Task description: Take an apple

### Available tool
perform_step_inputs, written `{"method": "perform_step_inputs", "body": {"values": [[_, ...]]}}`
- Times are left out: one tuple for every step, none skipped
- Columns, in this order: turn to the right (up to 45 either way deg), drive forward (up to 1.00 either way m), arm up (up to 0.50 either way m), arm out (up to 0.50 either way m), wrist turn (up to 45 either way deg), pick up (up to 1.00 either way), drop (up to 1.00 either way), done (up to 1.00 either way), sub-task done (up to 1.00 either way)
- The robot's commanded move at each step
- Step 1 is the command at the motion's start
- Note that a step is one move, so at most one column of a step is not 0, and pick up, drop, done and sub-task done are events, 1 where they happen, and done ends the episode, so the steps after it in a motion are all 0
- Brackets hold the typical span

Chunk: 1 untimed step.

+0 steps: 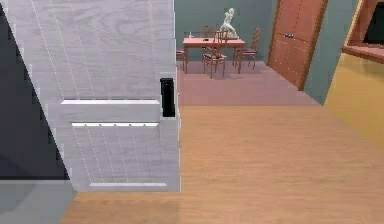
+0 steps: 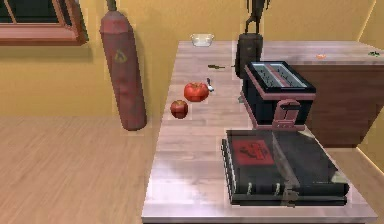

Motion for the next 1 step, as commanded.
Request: {"method": "perform_step_inputs", "body": {"values": [[0.0, 0.00, 0.50, 0.00, 0.0, 0.00, 0.00, 0.00, 0.00]]}}
